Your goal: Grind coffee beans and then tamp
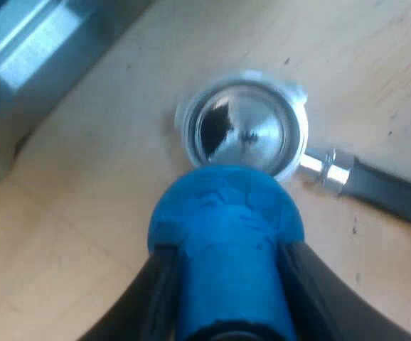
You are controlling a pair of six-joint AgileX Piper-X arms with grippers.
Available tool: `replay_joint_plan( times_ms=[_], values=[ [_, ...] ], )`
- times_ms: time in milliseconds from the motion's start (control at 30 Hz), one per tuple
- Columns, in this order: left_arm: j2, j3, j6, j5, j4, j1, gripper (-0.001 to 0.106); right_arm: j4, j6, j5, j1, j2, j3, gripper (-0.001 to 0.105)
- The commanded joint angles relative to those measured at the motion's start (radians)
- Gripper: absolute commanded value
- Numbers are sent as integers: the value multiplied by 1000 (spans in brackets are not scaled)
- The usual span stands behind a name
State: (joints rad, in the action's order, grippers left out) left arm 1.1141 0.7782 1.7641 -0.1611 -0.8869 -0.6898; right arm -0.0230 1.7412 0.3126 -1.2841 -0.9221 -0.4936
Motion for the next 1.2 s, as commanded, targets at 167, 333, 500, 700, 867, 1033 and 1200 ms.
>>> replay_joint_plan(
  times_ms=[167,333,500,700,867,1033,1200],
  values=[
    [-67,-34,19,15,-25,94,0,8,-15,-10,1,1,-20,71],
    [-78,-80,-9,15,-35,215,0,6,-80,-20,14,-34,-24,71],
    [-78,-167,-44,15,52,291,0,-2,-80,-20,14,-102,-30,71],
    [-78,-206,-35,20,136,307,0,-41,-80,-42,14,-154,-30,71],
    [-70,-206,-35,39,201,307,0,-106,-80,-49,29,-187,-30,71],
    [-2,-206,-35,39,188,307,0,-120,-84,-56,68,-196,-30,71],
    [67,-206,-35,77,188,307,0,-144,-84,-59,75,-196,-30,71]
  ],
)
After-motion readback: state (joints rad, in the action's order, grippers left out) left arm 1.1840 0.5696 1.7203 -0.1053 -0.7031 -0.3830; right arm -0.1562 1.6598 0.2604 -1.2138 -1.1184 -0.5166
